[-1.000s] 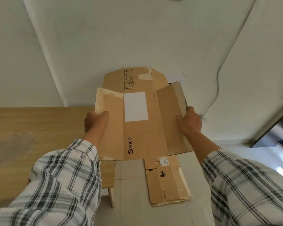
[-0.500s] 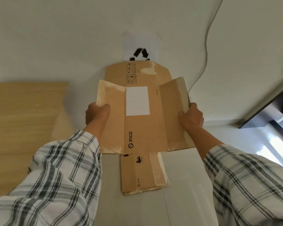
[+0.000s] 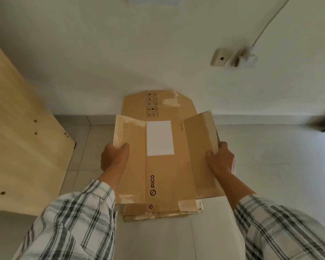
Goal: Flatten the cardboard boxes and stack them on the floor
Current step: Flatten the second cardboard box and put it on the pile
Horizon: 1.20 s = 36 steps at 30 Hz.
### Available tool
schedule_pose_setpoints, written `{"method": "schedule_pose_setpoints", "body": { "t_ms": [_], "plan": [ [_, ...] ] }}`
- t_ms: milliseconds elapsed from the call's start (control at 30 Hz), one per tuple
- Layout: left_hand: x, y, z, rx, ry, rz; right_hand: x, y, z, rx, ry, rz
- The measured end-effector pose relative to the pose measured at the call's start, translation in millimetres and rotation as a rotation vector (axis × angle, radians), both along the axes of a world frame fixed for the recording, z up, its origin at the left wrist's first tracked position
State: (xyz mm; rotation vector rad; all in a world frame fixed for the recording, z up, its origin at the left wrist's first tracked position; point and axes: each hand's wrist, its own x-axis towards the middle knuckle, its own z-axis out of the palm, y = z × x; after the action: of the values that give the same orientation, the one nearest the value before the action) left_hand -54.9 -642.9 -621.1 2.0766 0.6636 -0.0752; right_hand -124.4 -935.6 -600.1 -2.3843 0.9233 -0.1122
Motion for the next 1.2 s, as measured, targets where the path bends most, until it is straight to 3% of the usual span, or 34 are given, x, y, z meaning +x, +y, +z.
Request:
{"method": "schedule_pose_setpoints", "body": {
  "t_ms": [233, 500, 700, 867, 933, 1100, 1200],
  "plan": [
    [-6.2, -8.6, -181.4, -0.001, 0.107, 0.000, 2.2, -9.5, -187.1, 0.012, 0.089, 0.019],
    [3.2, -13.6, -284.5, 0.050, 0.250, -0.052, 7.1, -16.0, -297.6, 0.055, 0.166, -0.019],
    [7.2, -2.7, -304.1, 0.120, 0.307, -0.102, 12.5, -25.4, -322.8, 0.101, 0.277, -0.046],
    [-7.9, -8.2, -313.9, 0.519, 0.266, -0.569, 6.6, -10.2, -327.7, 0.025, 0.480, 0.266],
    [-7.7, -10.5, -318.3, 0.551, 0.268, -0.713, 3.0, 1.4, -333.4, -0.001, 0.540, 0.343],
    [0.3, -16.9, -313.5, 0.639, 0.398, -0.762, -0.7, 12.3, -325.8, -0.129, 0.588, 0.429],
    [6.1, -22.4, -273.6, 0.530, 0.420, -0.829, 5.8, 23.3, -282.3, -0.238, 0.529, 0.558]
  ]
}}
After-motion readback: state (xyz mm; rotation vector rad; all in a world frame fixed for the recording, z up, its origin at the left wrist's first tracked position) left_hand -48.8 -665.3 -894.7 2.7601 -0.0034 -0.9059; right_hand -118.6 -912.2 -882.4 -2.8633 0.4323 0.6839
